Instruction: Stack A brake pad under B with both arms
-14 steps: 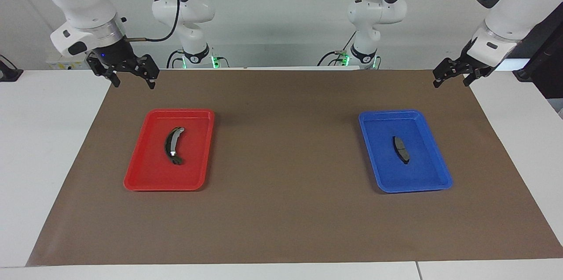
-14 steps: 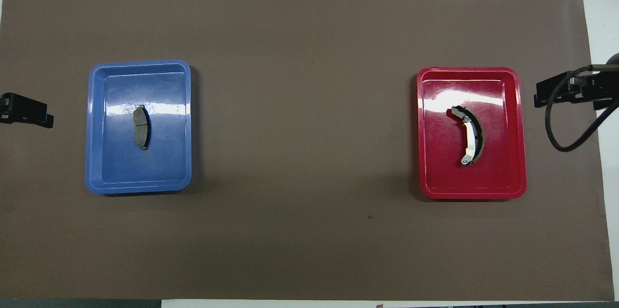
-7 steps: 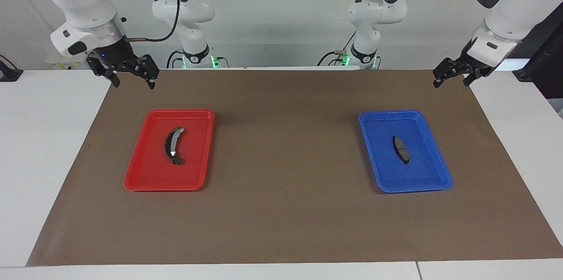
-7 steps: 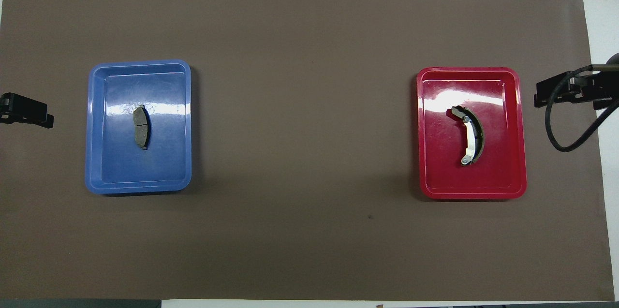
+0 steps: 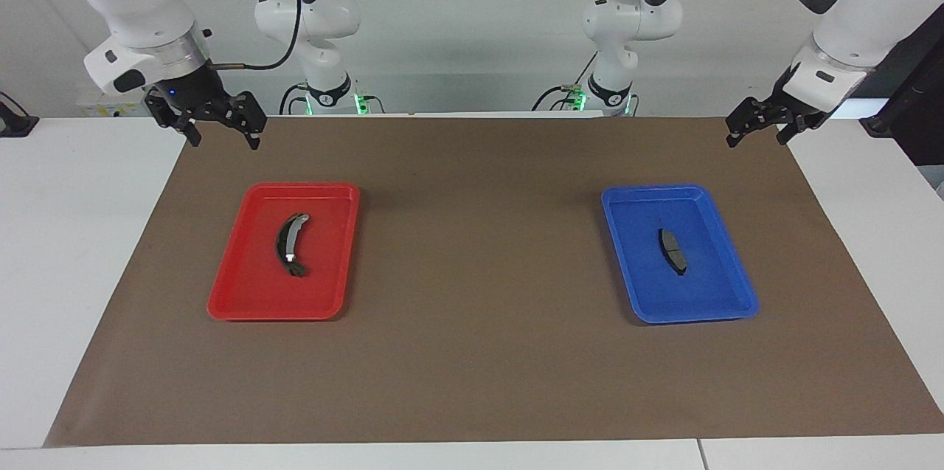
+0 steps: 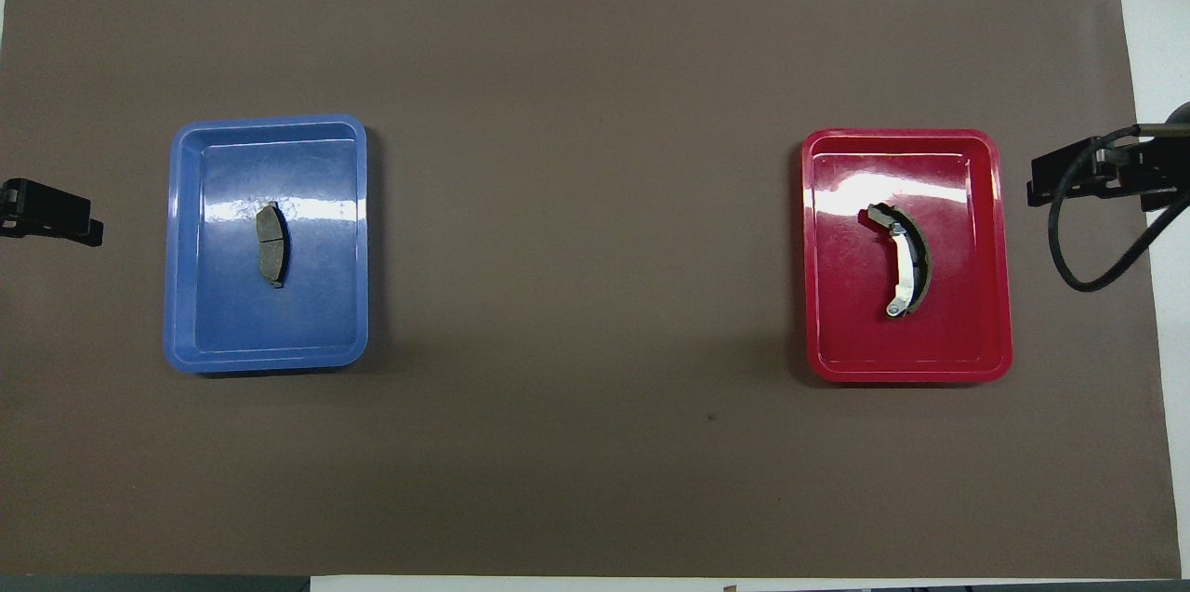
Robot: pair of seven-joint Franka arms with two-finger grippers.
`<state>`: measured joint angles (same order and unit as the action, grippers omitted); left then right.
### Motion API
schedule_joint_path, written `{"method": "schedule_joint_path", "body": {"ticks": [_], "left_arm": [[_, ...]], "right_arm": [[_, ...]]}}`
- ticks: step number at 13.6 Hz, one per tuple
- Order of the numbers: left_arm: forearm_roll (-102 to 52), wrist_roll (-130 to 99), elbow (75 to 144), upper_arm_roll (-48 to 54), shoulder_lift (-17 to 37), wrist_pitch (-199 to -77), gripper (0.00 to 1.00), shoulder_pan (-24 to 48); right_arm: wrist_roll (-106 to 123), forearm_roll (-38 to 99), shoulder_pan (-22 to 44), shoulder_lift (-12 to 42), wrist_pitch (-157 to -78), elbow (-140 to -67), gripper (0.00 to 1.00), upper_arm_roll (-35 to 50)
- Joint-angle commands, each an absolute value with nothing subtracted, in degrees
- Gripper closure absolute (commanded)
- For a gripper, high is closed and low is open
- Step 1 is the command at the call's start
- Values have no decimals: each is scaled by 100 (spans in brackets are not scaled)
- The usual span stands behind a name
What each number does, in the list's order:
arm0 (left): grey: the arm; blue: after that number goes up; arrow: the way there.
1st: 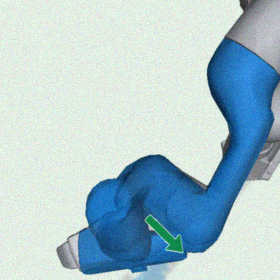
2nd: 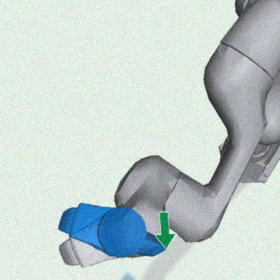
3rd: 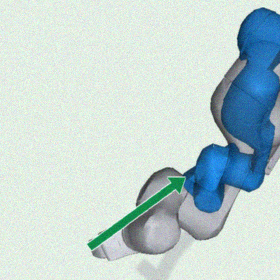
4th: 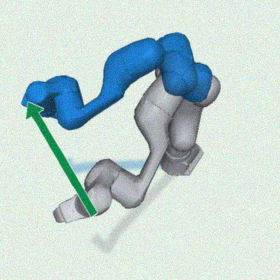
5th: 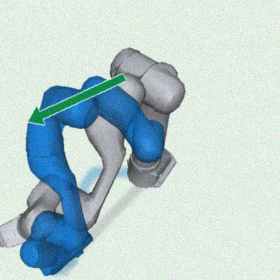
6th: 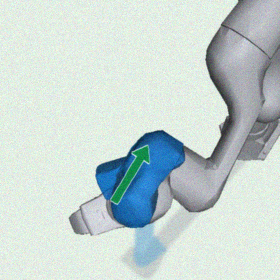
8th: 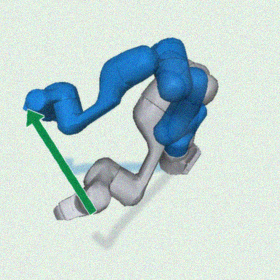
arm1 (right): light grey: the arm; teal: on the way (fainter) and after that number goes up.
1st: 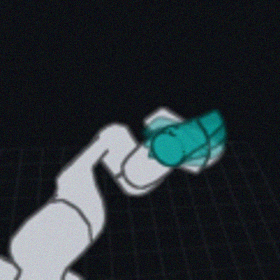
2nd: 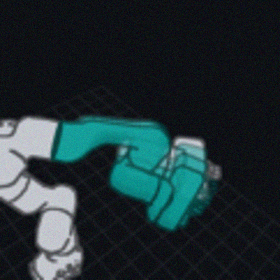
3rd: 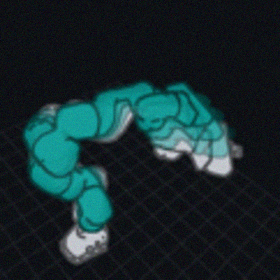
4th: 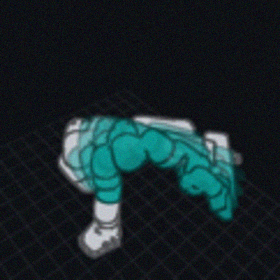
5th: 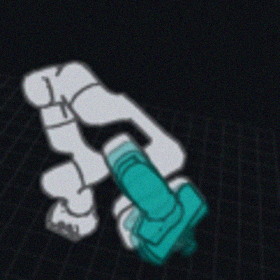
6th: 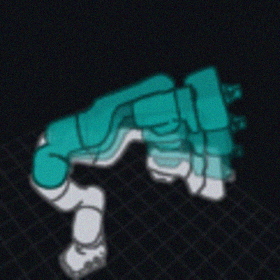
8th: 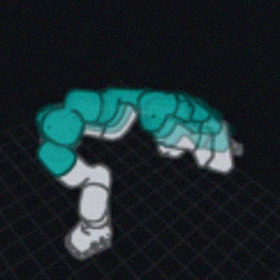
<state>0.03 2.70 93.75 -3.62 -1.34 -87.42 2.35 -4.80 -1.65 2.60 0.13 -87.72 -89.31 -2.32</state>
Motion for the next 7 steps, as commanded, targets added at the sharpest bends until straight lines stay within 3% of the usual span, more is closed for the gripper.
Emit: {"method": "schedule_joint_path", "body": {"ticks": [1,7], "left_arm": [[-88,352,9492,-352,-246,-8701,0,185],[-88,360,9492,-352,-255,-8710,0,185]], "right_arm": [[-439,-158,185,-97,-8859,-9062,0,-167],[-422,-158,185,-88,-9000,-9070,0,-167]]}}
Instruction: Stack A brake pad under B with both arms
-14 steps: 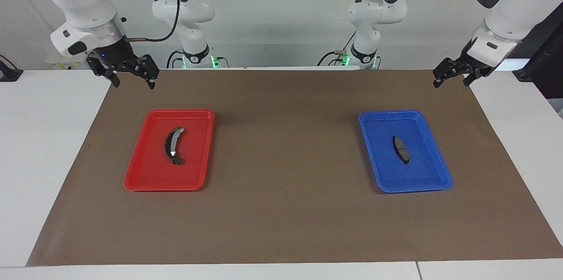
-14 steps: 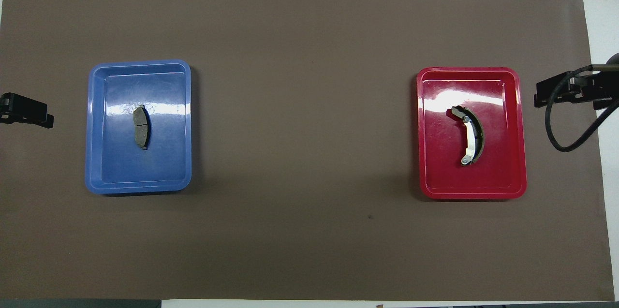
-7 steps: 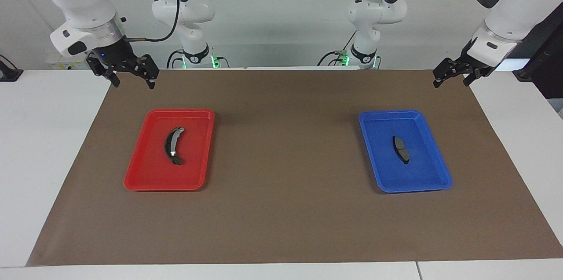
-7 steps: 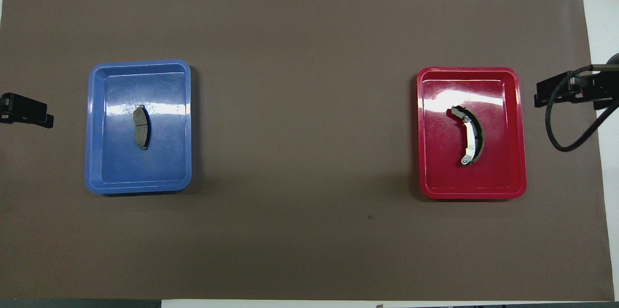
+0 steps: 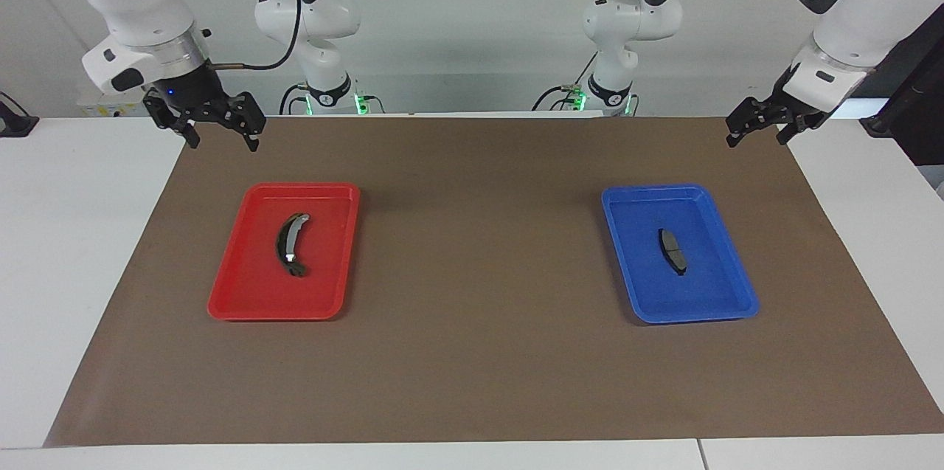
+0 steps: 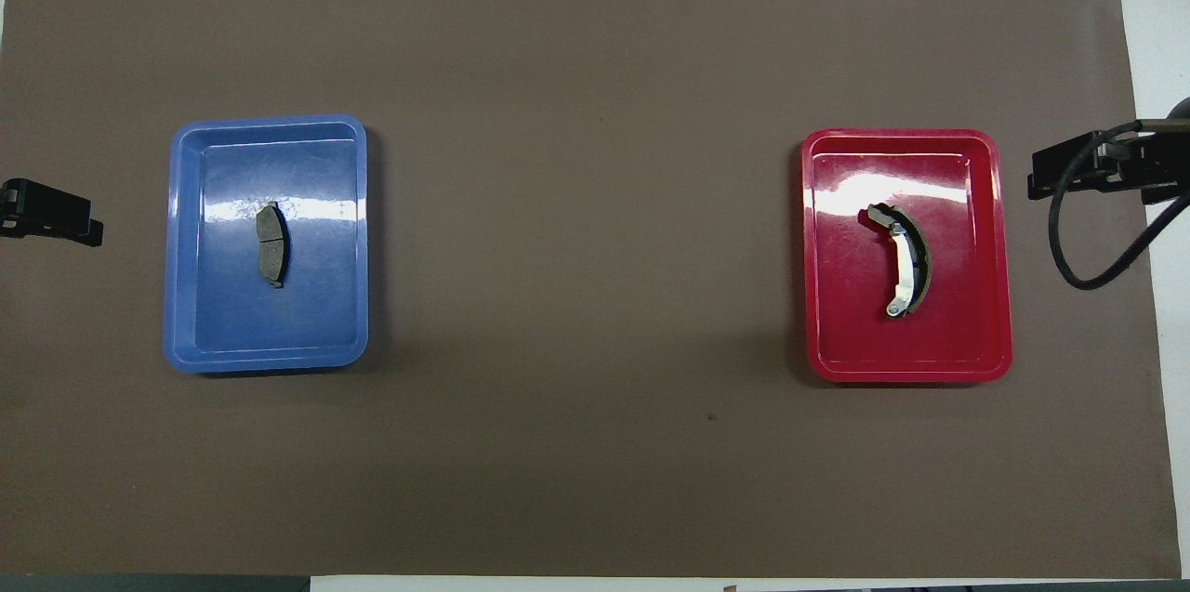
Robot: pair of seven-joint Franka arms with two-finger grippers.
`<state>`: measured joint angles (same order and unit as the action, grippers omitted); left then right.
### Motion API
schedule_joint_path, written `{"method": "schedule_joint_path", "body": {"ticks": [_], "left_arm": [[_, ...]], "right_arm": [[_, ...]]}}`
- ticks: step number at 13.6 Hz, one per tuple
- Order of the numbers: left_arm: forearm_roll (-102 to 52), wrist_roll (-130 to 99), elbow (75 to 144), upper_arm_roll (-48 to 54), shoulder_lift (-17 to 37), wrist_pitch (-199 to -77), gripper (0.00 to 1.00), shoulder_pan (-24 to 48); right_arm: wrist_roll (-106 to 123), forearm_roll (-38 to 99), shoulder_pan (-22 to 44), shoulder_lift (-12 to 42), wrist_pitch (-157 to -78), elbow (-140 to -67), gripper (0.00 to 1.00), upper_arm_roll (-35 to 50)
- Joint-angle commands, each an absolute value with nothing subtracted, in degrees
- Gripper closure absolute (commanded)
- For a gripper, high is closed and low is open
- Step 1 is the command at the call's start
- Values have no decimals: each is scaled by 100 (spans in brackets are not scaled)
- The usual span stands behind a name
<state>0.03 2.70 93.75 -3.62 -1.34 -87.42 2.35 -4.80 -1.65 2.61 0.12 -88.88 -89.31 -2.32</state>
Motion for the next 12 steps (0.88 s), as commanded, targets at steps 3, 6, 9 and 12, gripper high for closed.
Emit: {"method": "schedule_joint_path", "body": {"ticks": [3,6,9,12], "left_arm": [[-88,343,9483,-352,-255,-8684,0,211],[-88,316,9544,-308,-264,-8735,1,316],[-88,316,10508,-308,-649,-9822,1,387],[-88,316,11116,-299,-660,-10658,1,387]], "right_arm": [[-431,-158,185,-88,-9000,-9070,0,-167],[-431,-158,185,-88,-9009,-9070,0,-167],[-422,-158,185,-79,-9009,-9070,0,-167],[-422,-158,185,-79,-9009,-9070,0,-167]]}}
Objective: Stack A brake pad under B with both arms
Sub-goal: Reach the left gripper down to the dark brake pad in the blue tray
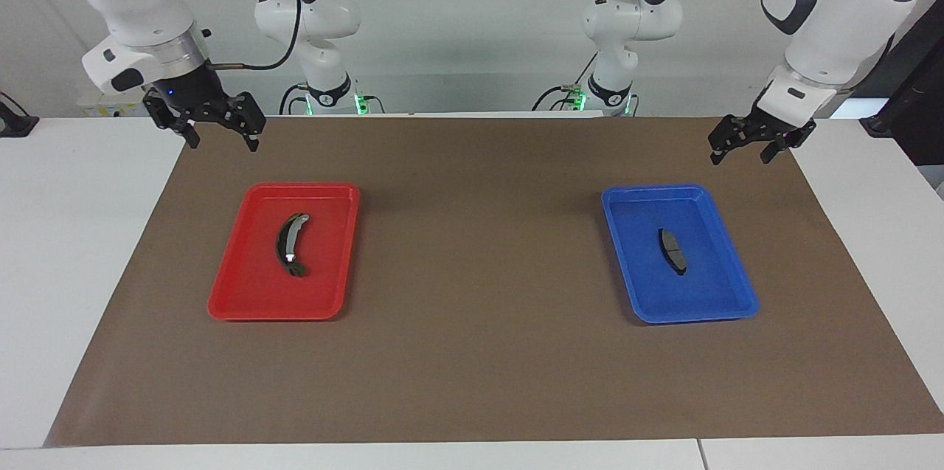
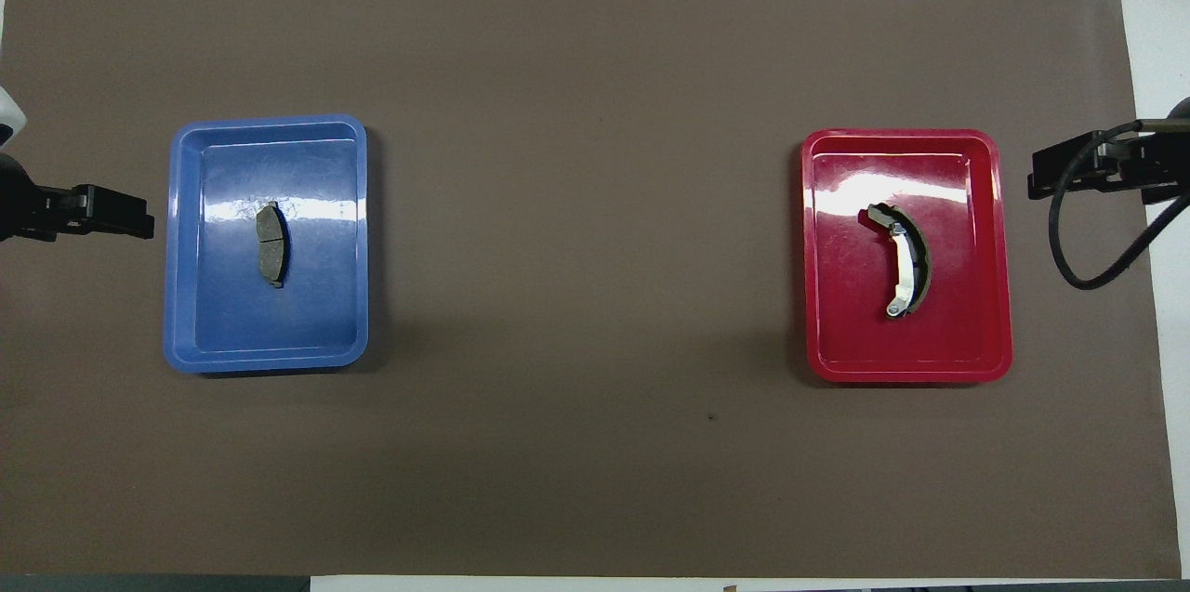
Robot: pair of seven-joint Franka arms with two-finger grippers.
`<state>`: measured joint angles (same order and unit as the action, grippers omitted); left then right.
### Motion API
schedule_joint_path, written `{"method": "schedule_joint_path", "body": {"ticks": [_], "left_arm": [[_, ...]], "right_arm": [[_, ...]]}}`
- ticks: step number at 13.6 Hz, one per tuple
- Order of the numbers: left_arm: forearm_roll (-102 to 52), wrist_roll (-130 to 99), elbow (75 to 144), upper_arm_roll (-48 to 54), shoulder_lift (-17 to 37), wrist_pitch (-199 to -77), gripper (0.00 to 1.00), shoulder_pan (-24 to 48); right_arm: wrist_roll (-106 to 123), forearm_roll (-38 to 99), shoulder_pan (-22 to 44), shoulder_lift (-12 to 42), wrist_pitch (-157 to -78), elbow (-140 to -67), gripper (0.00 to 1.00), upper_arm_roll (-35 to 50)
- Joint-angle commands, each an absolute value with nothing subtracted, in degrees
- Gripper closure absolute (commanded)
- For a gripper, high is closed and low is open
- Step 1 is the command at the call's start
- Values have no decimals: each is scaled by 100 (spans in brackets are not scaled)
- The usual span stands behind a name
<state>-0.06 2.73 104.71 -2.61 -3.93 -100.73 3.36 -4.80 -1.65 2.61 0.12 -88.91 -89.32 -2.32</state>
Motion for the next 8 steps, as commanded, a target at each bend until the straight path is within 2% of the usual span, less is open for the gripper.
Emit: {"method": "schedule_joint_path", "body": {"ticks": [1,4,8], "left_arm": [[-88,316,11275,-299,-633,-10931,1,395],[-88,325,11680,-299,-467,-11722,1,439],[-88,351,11890,-290,-97,-12312,1,448]], "right_arm": [[-422,-158,185,-79,-9009,-9070,0,-167],[-422,-158,185,-88,-9000,-9070,0,-167],[-405,-158,185,-131,-9078,-9245,0,-167]]}}
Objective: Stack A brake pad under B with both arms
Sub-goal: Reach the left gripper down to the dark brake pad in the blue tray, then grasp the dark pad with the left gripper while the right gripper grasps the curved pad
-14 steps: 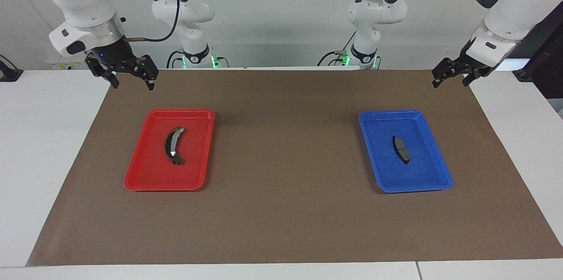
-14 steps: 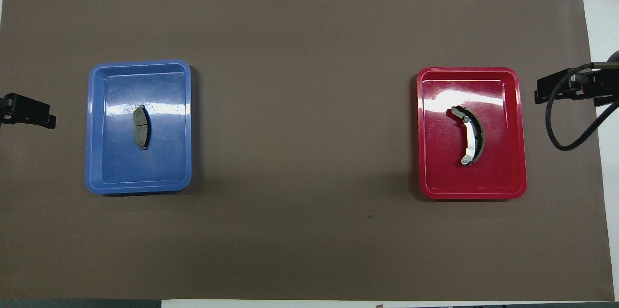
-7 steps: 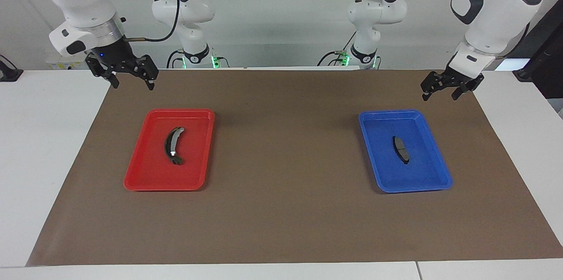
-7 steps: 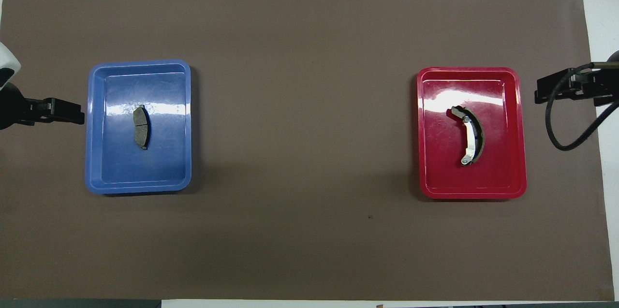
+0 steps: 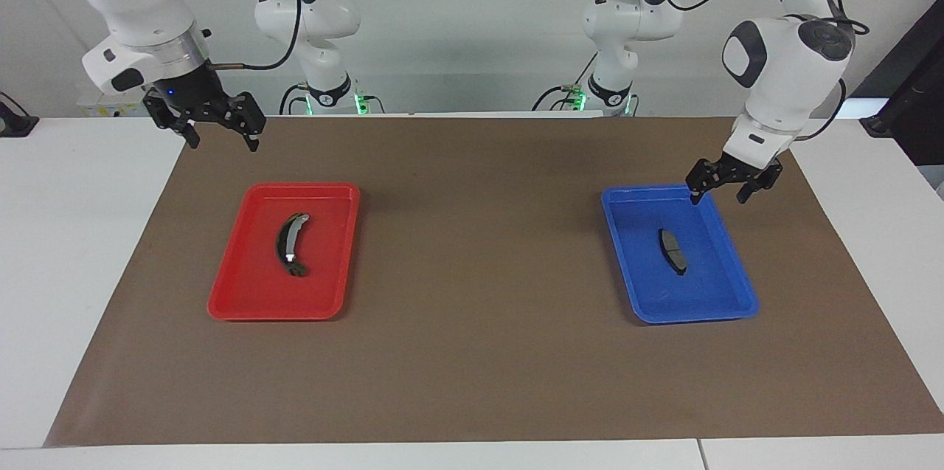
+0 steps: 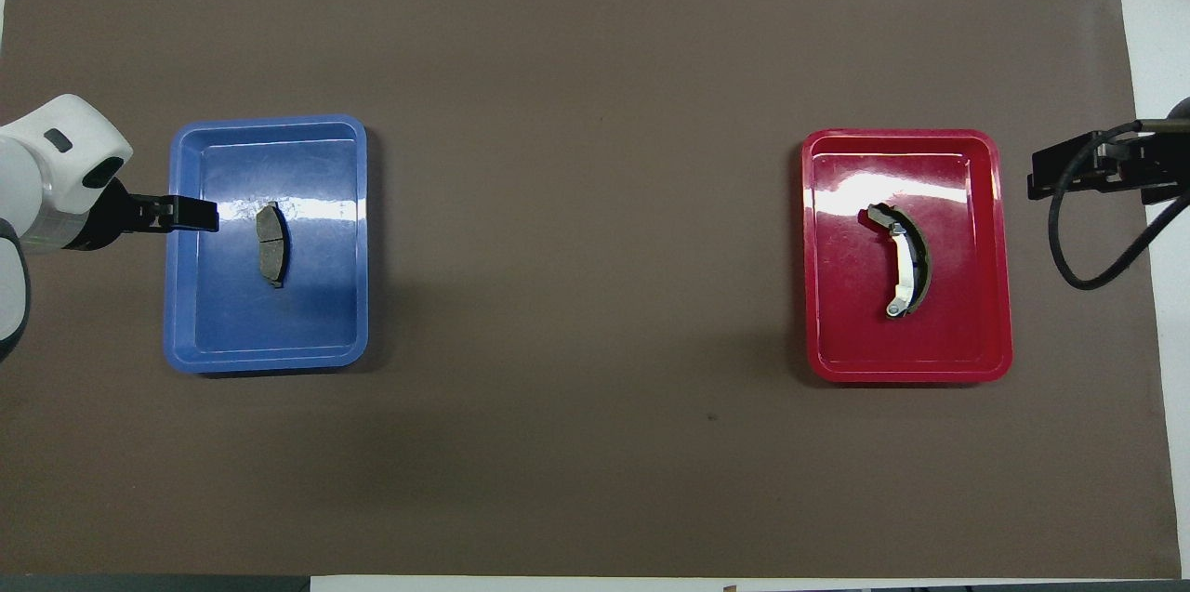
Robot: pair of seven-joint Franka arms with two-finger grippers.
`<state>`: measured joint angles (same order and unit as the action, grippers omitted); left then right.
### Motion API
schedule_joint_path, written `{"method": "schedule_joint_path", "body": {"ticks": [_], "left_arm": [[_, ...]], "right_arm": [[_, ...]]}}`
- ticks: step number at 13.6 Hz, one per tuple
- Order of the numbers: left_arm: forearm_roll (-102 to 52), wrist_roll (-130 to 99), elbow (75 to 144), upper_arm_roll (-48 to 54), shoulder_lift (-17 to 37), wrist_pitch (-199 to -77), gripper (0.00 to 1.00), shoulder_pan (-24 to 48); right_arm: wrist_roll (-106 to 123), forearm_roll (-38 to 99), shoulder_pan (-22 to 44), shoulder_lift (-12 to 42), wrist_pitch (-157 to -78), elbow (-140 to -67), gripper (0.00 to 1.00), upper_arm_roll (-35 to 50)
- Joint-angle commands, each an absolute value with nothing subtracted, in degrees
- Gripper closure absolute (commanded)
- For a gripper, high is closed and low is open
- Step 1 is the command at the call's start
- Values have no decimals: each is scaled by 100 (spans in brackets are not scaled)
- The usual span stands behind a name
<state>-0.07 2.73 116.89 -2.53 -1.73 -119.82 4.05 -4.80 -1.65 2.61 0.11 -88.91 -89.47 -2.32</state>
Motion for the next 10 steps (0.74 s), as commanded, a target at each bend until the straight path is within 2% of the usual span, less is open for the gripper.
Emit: {"method": "schedule_joint_path", "body": {"ticks": [1,7,10], "left_arm": [[-88,325,11970,-290,-44,-12574,1,448],[-88,325,12663,-290,474,-13604,1,536],[-88,255,13095,-281,711,-14517,1,615]], "right_arm": [[-369,-158,176,-262,-9314,-9516,0,-167],[-220,-158,184,-325,-9808,-10045,0,-167],[-123,-141,176,-124,-10413,-10518,0,-167]]}}
